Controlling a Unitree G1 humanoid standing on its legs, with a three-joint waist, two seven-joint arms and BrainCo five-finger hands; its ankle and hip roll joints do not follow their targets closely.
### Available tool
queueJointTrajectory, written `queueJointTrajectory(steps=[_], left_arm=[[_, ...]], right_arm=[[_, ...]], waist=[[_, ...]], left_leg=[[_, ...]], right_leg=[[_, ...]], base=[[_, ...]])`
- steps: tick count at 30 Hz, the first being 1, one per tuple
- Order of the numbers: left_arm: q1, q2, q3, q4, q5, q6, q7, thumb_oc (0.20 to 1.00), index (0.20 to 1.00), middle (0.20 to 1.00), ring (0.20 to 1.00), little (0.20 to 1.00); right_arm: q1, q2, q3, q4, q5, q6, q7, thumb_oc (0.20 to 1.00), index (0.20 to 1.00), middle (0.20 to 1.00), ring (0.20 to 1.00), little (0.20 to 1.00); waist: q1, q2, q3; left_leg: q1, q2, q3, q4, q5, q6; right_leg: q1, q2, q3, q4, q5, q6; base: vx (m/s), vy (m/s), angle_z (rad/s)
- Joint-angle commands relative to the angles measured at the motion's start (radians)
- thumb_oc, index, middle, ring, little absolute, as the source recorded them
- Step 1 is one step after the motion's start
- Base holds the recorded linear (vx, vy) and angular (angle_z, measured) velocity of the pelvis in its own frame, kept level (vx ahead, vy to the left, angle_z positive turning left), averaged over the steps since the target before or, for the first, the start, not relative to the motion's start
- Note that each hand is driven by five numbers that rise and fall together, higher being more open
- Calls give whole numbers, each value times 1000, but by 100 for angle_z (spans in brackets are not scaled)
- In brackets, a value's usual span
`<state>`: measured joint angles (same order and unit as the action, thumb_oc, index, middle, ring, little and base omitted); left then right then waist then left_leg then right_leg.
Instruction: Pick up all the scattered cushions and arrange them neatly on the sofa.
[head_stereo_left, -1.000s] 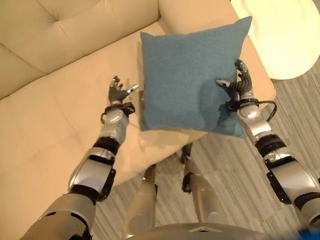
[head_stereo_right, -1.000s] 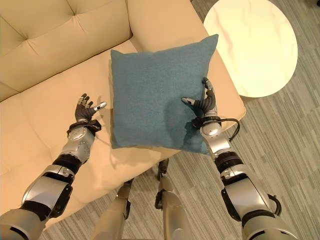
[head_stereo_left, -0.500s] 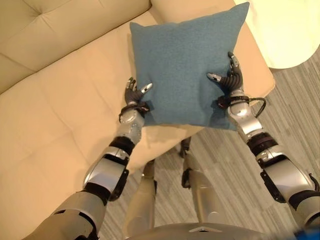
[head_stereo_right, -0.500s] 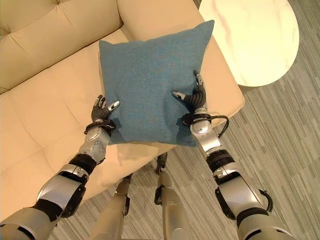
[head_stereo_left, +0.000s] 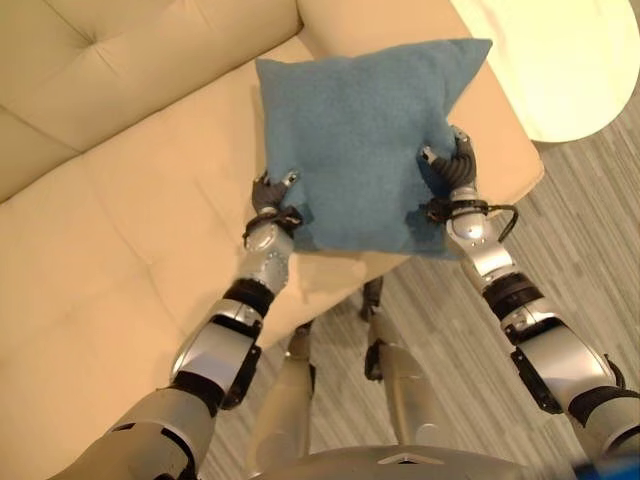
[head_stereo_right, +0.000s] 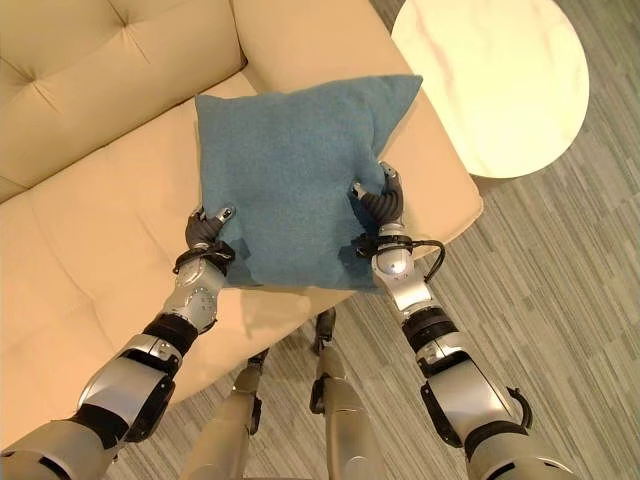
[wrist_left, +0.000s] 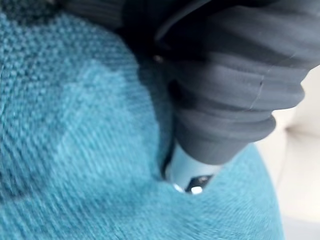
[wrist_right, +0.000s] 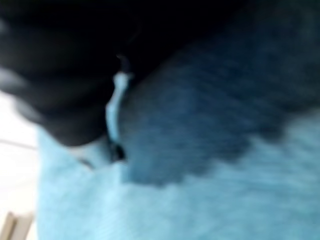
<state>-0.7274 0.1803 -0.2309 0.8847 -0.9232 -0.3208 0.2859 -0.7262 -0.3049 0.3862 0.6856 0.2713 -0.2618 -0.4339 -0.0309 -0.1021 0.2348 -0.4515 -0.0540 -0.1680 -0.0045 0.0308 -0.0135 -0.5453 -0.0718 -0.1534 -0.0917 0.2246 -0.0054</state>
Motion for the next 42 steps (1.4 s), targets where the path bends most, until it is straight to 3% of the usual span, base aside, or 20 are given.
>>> queueJointTrajectory(steps=[1, 7, 9, 14, 15, 17, 18, 19, 24, 25, 29, 33, 35, 36, 40, 42], left_arm=[[-93, -55, -5, -124, 12, -92, -33, 200, 200, 200, 200, 200], [41, -78, 60, -220, -8, -104, -30, 200, 200, 200, 200, 200], [134, -104, 59, -291, 1, -101, -41, 200, 200, 200, 200, 200], [213, -133, 53, -350, -1, -102, -53, 200, 200, 200, 200, 200], [258, -146, 46, -376, -3, -99, -63, 200, 200, 200, 200, 200], [285, -150, 43, -392, -4, -93, -66, 200, 200, 200, 200, 200], [286, -150, 42, -393, -3, -93, -65, 200, 200, 200, 200, 200], [309, -149, 32, -397, -3, -83, -73, 200, 200, 200, 200, 200], [406, -127, 22, -436, 32, -42, -81, 200, 200, 200, 200, 200], [421, -119, 14, -442, 46, -34, -83, 200, 200, 200, 200, 200], [456, -100, -1, -443, 73, -4, -97, 200, 200, 200, 200, 200], [456, -69, -28, -444, 92, 6, -105, 200, 200, 200, 200, 200], [450, -61, -43, -452, 92, -3, -106, 200, 200, 200, 200, 200], [447, -59, -45, -449, 96, -5, -106, 200, 200, 200, 200, 200], [428, -55, -42, -439, 100, -5, -96, 200, 200, 200, 200, 200], [418, -58, -57, -436, 105, -8, -107, 200, 200, 200, 200, 200]], right_arm=[[16, 63, 11, -56, -23, -30, 57, 200, 200, 200, 200, 200], [139, 45, -23, -150, -60, -19, 79, 200, 200, 200, 200, 200], [232, 29, -57, -204, -81, -17, 87, 200, 200, 200, 200, 200], [298, 18, -89, -252, -95, -12, 88, 200, 200, 200, 200, 200], [327, 15, -107, -266, -94, -8, 88, 200, 200, 200, 200, 200], [340, 14, -116, -276, -93, 0, 86, 200, 200, 200, 200, 200], [341, 14, -116, -276, -94, 0, 86, 200, 200, 200, 200, 200], [354, 14, -122, -286, -93, 10, 87, 200, 200, 200, 200, 200], [377, 22, -109, -297, -100, 37, 121, 200, 200, 200, 200, 200], [380, 25, -108, -299, -101, 45, 128, 200, 200, 200, 200, 200], [376, 51, -95, -302, -93, 51, 151, 200, 200, 200, 200, 200], [366, 72, -93, -305, -81, 49, 155, 200, 200, 200, 200, 200], [347, 76, -88, -304, -85, 50, 156, 200, 200, 200, 200, 200], [333, 75, -82, -296, -87, 48, 153, 200, 200, 200, 200, 200], [306, 80, -69, -273, -79, 49, 150, 200, 200, 200, 200, 200], [318, 73, -76, -266, -72, 47, 151, 200, 200, 200, 200, 200]], waist=[[30, 59, 28], [50, 86, 28], [69, 101, 38], [78, 107, 36], [75, 107, 18], [71, 104, -3], [71, 104, -3], [64, 108, -37], [80, 113, -100], [84, 111, -107], [106, 106, -131], [116, 94, -117], [96, 83, -112], [95, 78, -113], [100, 68, -108], [74, 59, -102]], left_leg=[[64, 26, -13, -83, 16, -79], [158, 38, -23, -83, 0, -82], [193, 34, -45, -72, 7, -91], [169, 17, -36, 32, -12, -93], [155, 25, 49, 74, -26, -78], [155, 53, 154, 103, -32, -63], [155, 54, 155, 104, -33, -63], [205, 102, 250, 92, -64, -68], [314, 84, 240, 11, -73, -52], [314, 70, 240, 4, -52, -40], [356, 44, 213, -26, -64, -17], [366, 25, 186, -1, -87, 6], [375, 15, 157, -1, -86, 11], [381, 7, 148, -3, -88, 14], [406, -5, 120, -19, -90, 15], [435, -27, 55, 6, -115, 17]], right_leg=[[97, 7, -33, 45, -118, 142], [163, -6, -62, 136, -187, 122], [231, -22, -112, 153, -227, 108], [304, -43, -171, 134, -238, 99], [344, -57, -202, 113, -233, 101], [378, -69, -232, 86, -225, 102], [379, -68, -231, 85, -224, 102], [430, -71, -263, 65, -238, 110], [518, -78, -287, 42, -232, 123], [518, -91, -299, 44, -213, 120], [531, -112, -290, 70, -215, 133], [497, -131, -250, 206, -237, 131], [434, -57, -130, 232, -250, 118], [423, -32, -101, 211, -244, 122], [375, 6, -104, 178, -218, 122], [378, 31, -27, 145, -205, 122]], base=[[14, -65, 4], [34, -63, 9], [9, -163, 24], [-20, -93, 76], [26, -18, 64], [41, 1, 65], [176, 30, 85], [208, 52, 79], [157, 135, 48], [14, 222, 7], [20, 208, 20], [-4, 149, 26], [49, 78, 39], [102, 56, 43], [126, 5, 21], [209, -5, 47]])
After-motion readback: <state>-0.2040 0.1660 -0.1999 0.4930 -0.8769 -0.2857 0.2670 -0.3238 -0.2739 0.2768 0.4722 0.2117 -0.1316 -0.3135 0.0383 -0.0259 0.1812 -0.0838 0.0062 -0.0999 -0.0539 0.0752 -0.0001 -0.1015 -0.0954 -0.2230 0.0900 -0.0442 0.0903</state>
